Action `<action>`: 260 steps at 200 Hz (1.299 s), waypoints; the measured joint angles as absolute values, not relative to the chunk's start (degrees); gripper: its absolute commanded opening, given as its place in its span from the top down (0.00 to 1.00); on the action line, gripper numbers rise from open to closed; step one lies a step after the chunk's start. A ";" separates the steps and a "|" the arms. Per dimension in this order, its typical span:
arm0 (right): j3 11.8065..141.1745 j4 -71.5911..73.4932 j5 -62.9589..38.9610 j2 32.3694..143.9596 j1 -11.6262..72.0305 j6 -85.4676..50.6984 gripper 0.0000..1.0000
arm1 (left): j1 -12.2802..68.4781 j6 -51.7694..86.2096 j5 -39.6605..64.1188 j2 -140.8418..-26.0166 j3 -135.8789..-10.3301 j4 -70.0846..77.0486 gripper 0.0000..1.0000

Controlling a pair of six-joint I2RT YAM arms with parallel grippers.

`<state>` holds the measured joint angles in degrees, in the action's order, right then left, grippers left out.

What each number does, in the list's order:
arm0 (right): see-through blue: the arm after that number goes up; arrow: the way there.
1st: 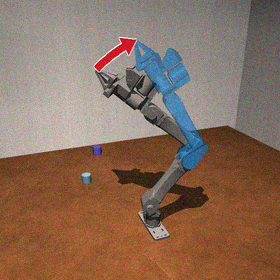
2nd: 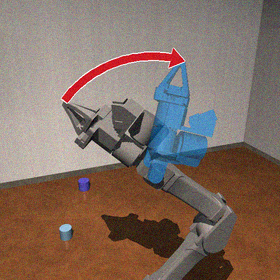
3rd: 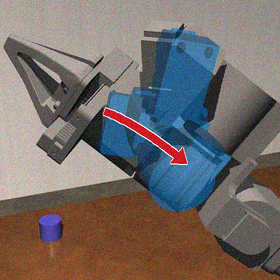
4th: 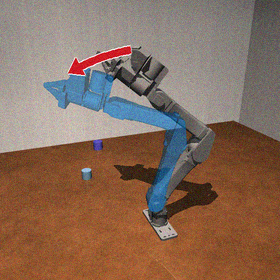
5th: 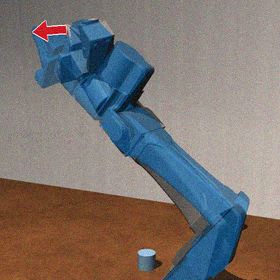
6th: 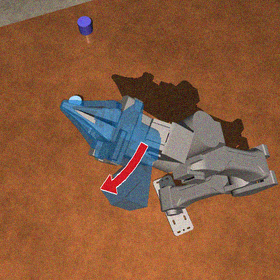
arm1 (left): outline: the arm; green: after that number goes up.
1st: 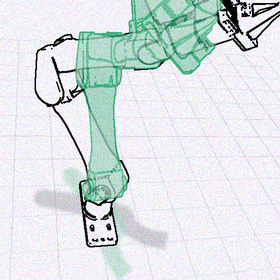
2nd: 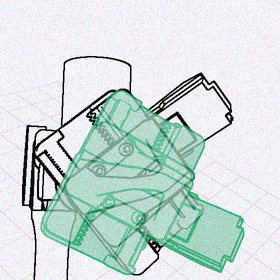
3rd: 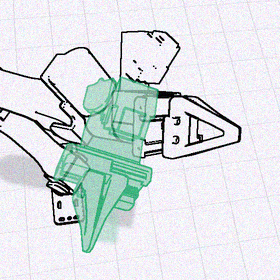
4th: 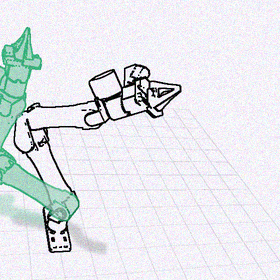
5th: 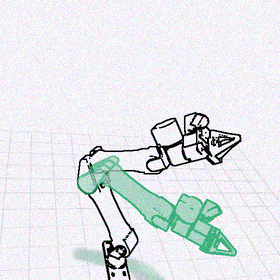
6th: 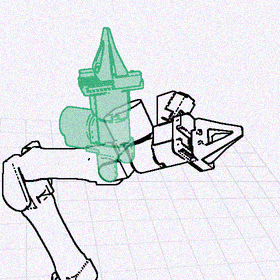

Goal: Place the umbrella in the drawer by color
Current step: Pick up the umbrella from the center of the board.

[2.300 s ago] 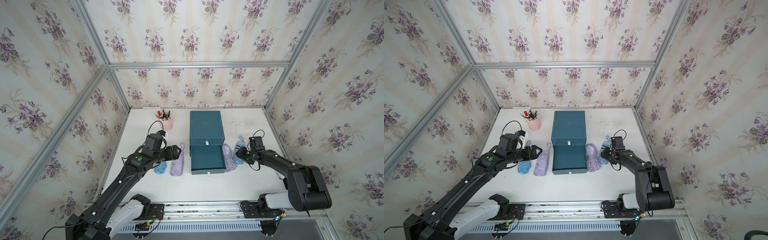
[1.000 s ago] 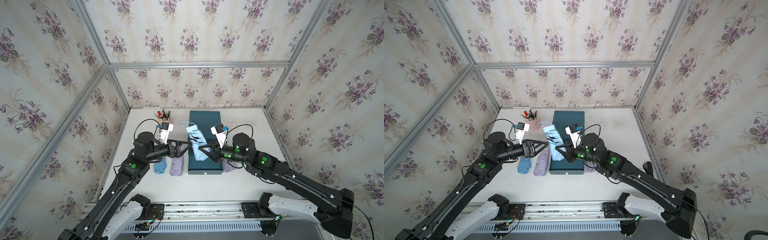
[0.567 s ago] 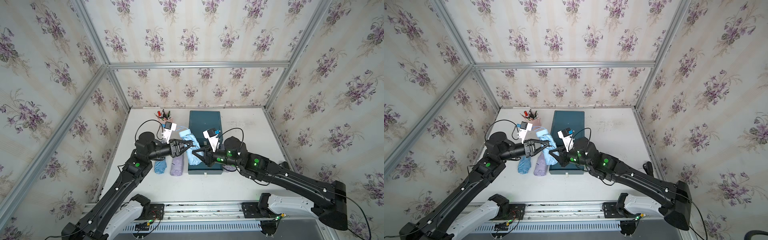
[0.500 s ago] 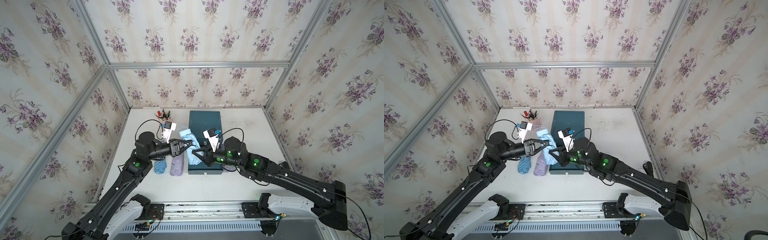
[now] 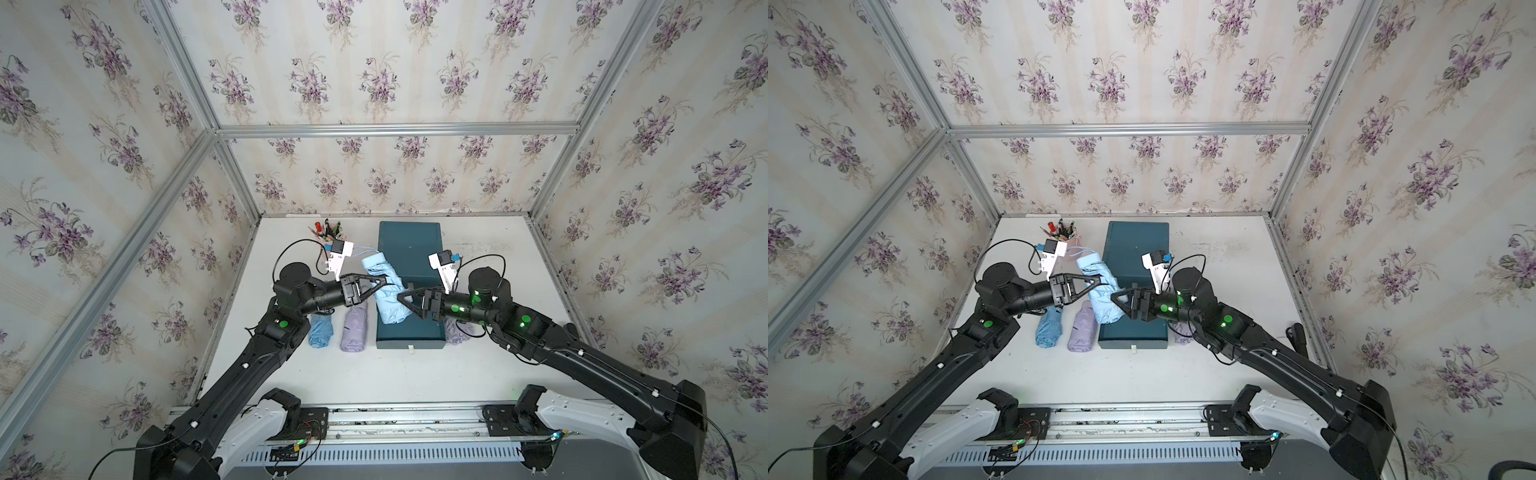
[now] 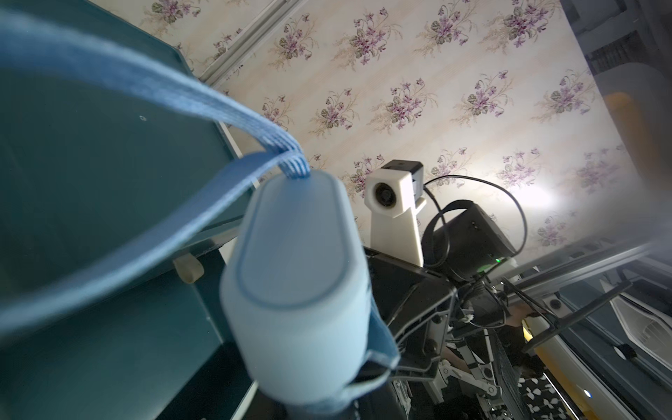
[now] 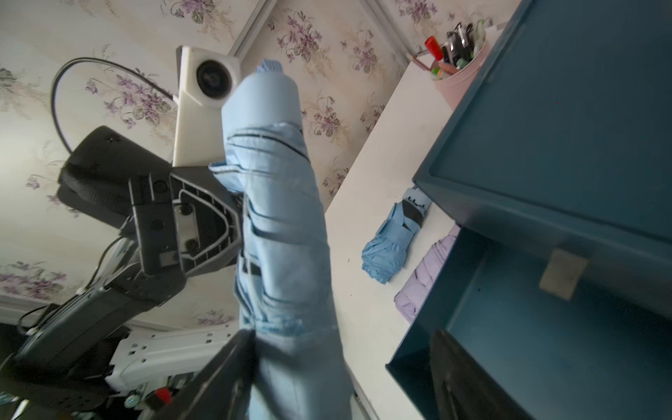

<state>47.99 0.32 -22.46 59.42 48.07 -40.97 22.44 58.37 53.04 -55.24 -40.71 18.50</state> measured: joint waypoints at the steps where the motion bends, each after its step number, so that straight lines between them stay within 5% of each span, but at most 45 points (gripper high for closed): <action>1: 47.86 0.40 -22.72 59.33 48.01 -40.99 0.24 | 22.46 58.63 53.25 -55.31 -40.62 18.90 1.00; 59: 43.72 7.81 -33.74 56.10 46.89 -46.89 0.42 | 22.50 62.19 57.43 -55.86 -39.70 26.98 1.00; 124: 43.81 10.15 -36.47 56.34 46.81 -49.76 0.84 | 22.52 63.09 58.43 -55.57 -38.87 28.40 1.00; 139: 43.81 9.96 -36.45 56.21 46.74 -49.95 0.95 | 22.55 62.54 58.37 -55.53 -38.85 28.01 0.87; 151: 44.03 9.10 -36.21 55.99 46.70 -50.11 1.00 | 22.65 61.73 58.04 -55.37 -38.92 27.09 0.55; 181: 46.19 5.34 -34.83 55.20 46.81 -50.33 1.00 | 22.90 55.88 54.57 -53.78 -41.89 16.97 0.13; 260: 49.93 -17.56 -22.11 49.80 53.80 -48.29 1.00 | 22.46 38.39 25.80 -53.95 -54.98 -17.98 0.03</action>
<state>49.93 -17.56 -22.11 49.80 53.80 -48.29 22.46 38.39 25.80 -53.95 -54.98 -17.98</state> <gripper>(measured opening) 0.102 0.973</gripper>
